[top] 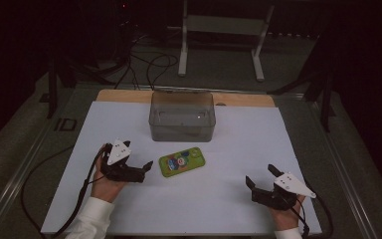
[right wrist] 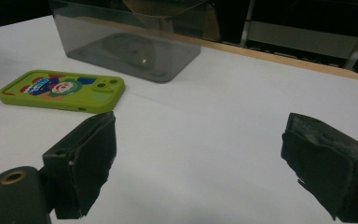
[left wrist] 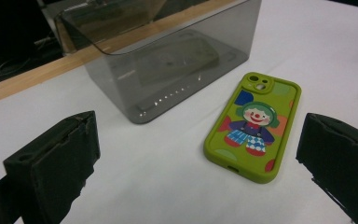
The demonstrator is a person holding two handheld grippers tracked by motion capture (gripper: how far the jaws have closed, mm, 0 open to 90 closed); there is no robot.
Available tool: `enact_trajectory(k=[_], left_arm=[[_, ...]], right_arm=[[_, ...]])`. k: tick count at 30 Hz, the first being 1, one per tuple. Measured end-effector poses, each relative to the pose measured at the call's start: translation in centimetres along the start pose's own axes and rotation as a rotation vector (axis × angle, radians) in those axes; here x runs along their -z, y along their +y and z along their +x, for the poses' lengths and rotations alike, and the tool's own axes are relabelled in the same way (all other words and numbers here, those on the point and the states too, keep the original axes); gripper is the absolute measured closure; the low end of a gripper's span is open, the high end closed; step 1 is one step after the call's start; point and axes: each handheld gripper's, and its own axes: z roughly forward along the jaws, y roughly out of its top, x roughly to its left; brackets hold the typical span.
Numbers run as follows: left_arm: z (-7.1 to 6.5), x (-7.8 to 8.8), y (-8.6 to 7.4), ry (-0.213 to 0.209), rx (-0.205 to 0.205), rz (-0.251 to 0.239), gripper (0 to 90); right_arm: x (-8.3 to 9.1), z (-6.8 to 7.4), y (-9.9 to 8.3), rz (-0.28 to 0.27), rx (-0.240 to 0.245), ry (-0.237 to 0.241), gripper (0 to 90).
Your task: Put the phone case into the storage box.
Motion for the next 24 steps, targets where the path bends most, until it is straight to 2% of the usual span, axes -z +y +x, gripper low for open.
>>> enact_trajectory(k=[11,16,24], left_arm=[[-0.8,-2.4,1.2,-0.044,-0.033,0.043,0.0],[-1.1,-3.5,1.5,-0.066,-0.056,0.085,0.0],[-1.4,-4.8,1.8,-0.088,-0.067,0.119,0.0]], right_arm=[[0.1,-0.2,0.0,-0.001,-0.004,-0.002,10.1],[0.0,-0.2,0.0,0.002,-0.001,0.000,10.1],[0.0,-0.2,0.0,0.004,-0.003,0.003,10.1]])
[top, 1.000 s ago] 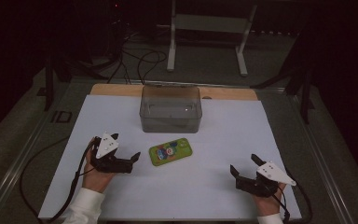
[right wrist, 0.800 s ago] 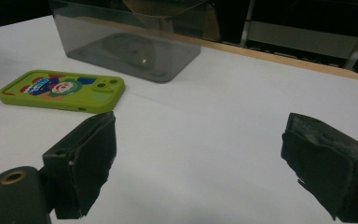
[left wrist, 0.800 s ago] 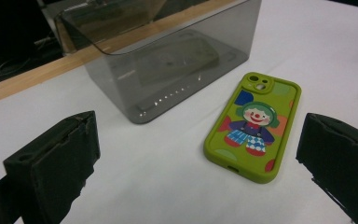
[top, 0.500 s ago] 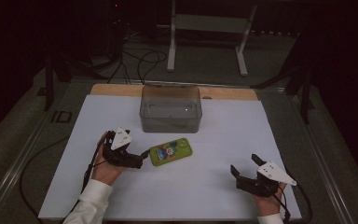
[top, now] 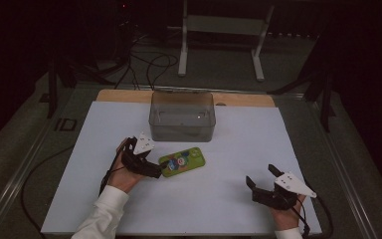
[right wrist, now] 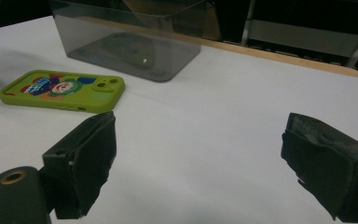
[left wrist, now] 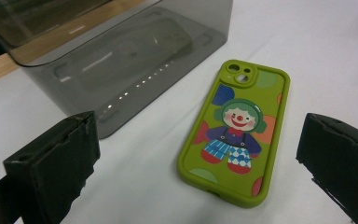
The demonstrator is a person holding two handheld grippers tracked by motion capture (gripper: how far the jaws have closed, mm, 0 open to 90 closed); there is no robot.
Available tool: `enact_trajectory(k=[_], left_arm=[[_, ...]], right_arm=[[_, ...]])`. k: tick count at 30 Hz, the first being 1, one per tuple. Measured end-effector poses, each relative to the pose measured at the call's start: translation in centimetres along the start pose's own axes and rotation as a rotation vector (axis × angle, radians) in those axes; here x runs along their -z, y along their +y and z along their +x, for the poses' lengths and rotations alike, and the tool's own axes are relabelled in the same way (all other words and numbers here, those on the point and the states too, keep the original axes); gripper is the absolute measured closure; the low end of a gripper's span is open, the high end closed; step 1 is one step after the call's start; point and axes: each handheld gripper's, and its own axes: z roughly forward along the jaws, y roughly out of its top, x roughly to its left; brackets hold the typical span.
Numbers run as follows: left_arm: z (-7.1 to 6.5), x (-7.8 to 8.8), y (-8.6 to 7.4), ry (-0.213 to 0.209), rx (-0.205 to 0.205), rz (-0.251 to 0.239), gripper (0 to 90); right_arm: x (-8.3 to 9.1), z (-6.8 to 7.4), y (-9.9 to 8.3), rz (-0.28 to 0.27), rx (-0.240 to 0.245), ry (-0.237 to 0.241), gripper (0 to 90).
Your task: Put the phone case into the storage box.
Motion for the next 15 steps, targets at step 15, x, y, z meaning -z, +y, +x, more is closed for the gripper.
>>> enact_trajectory(k=[15], left_arm=[[-0.3,-2.5,0.5,-0.061,-0.037,0.044,0.0]], right_arm=[[-0.1,0.0,0.0,-0.001,-0.006,0.002,10.1]])
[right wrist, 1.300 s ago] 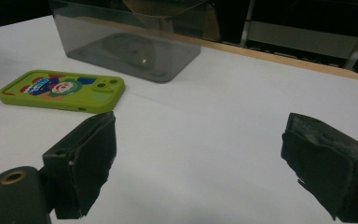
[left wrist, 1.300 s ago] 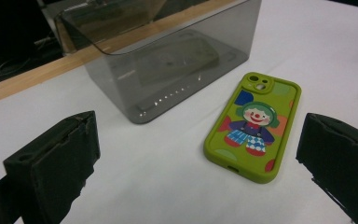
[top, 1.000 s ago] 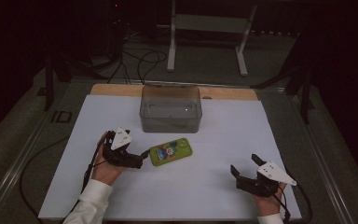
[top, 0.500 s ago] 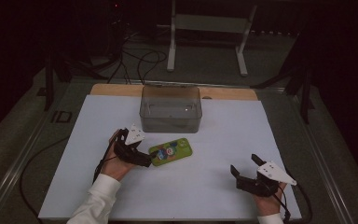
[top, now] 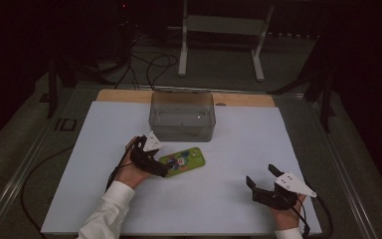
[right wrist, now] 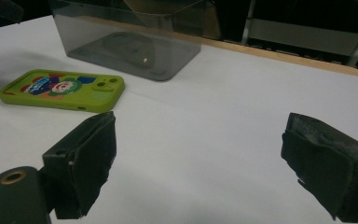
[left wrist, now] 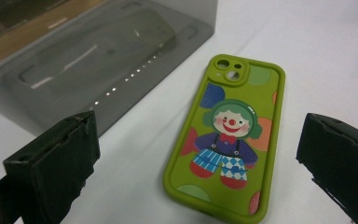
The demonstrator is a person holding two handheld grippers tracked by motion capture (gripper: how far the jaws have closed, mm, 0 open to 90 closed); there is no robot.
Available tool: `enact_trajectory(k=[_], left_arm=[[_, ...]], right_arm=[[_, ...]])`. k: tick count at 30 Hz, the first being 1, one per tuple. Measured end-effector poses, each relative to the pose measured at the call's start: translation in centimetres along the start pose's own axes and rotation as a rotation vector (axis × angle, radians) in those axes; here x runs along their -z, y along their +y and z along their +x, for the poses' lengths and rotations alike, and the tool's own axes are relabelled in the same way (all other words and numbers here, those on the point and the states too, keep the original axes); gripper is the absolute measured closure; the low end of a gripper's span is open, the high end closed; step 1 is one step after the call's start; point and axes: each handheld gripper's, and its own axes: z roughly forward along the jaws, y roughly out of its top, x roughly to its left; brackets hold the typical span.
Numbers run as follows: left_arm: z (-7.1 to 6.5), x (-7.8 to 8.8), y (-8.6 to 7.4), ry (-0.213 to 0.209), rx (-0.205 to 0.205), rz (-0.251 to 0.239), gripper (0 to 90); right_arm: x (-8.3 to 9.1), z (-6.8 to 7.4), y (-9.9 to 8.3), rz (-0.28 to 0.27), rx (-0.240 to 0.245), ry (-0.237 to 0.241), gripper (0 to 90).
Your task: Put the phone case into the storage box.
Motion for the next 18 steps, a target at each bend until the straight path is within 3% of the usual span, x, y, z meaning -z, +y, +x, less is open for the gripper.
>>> enact_trajectory(k=[18], left_arm=[[0.0,-3.0,0.0,-0.072,-0.022,0.092,0.0]], right_arm=[[0.0,0.0,0.0,0.003,0.002,0.000,10.1]])
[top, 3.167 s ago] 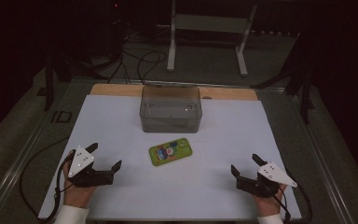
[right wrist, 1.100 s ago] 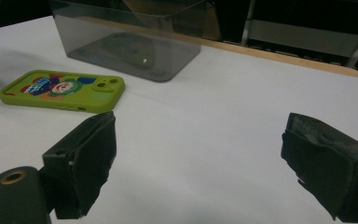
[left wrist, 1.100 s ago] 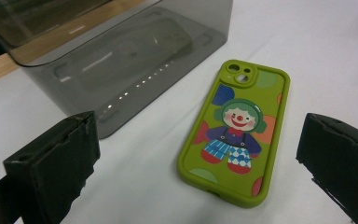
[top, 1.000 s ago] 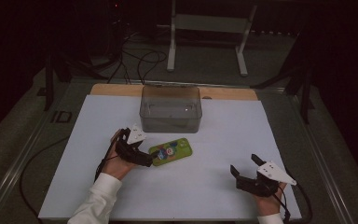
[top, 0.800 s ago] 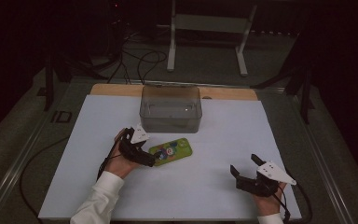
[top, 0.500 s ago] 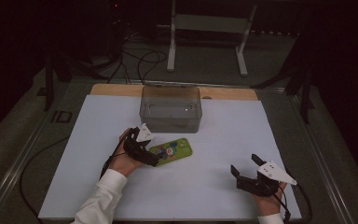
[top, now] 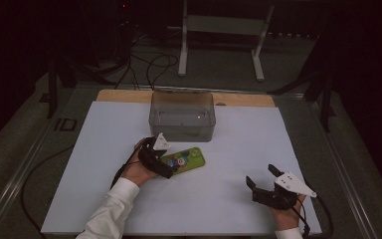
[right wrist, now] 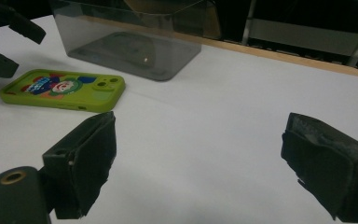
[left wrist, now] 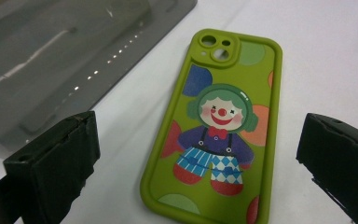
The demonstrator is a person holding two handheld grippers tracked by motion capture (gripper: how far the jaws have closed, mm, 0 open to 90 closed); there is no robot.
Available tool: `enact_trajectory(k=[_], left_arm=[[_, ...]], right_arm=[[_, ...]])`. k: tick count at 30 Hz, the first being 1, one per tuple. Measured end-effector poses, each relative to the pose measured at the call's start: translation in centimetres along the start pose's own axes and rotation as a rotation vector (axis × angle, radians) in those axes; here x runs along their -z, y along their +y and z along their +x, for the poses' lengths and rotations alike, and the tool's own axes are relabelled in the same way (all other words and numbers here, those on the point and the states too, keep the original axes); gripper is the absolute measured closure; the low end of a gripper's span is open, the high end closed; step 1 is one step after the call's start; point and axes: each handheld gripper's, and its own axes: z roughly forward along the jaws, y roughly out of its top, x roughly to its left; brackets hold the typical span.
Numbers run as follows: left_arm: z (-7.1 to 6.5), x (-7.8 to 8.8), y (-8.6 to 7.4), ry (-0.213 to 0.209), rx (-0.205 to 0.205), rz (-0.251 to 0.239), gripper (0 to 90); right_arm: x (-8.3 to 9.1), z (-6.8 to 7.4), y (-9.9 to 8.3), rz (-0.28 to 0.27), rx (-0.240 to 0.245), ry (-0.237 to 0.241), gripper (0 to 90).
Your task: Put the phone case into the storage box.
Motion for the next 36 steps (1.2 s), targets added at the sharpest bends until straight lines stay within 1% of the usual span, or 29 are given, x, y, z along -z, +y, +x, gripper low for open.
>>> enact_trajectory(k=[9,13,17,21,24,27,28,29,31,33,34,36], left_arm=[[0.3,-1.4,-0.2,-0.013,-0.007,0.050,0.0],[0.4,-1.9,-0.4,-0.023,0.000,0.082,0.0],[0.5,-2.1,-0.4,-0.036,0.014,0.098,0.0],[0.5,-2.1,-0.3,-0.053,0.009,0.119,0.7],[0.4,-2.2,-0.3,-0.069,0.002,0.137,3.0],[0.3,-2.5,-0.4,-0.085,-0.006,0.165,5.7],[0.3,-2.6,-0.4,-0.096,-0.003,0.173,6.7],[0.2,-2.7,-0.5,-0.098,-0.007,0.182,8.8],[0.2,-2.7,-0.3,-0.091,-0.011,0.200,9.9],[0.1,-2.8,0.0,-0.089,-0.024,0.231,10.3],[0.1,-2.9,0.2,-0.090,-0.018,0.247,10.4],[0.1,-3.0,0.6,-0.089,-0.027,0.279,10.4]], right_arm=[[0.0,0.0,0.0,0.002,0.002,0.001,10.1],[0.0,0.0,0.0,0.002,0.001,0.001,10.1],[0.0,0.0,0.0,0.003,0.001,0.002,10.1],[0.0,0.0,0.0,0.003,0.001,0.004,10.1],[0.0,0.0,0.0,0.003,0.003,0.004,10.1],[0.0,0.0,0.0,0.004,0.003,0.004,10.1],[-0.1,0.0,0.0,0.004,0.001,0.005,10.1],[-0.1,0.0,0.0,0.004,0.002,0.004,10.1],[-0.1,0.0,0.0,0.004,0.000,0.005,10.2],[-0.1,0.0,0.0,0.008,-0.001,0.007,10.2],[-0.1,0.0,0.0,0.009,0.001,0.008,10.1],[-0.1,0.1,0.0,0.009,0.001,0.010,10.2]])
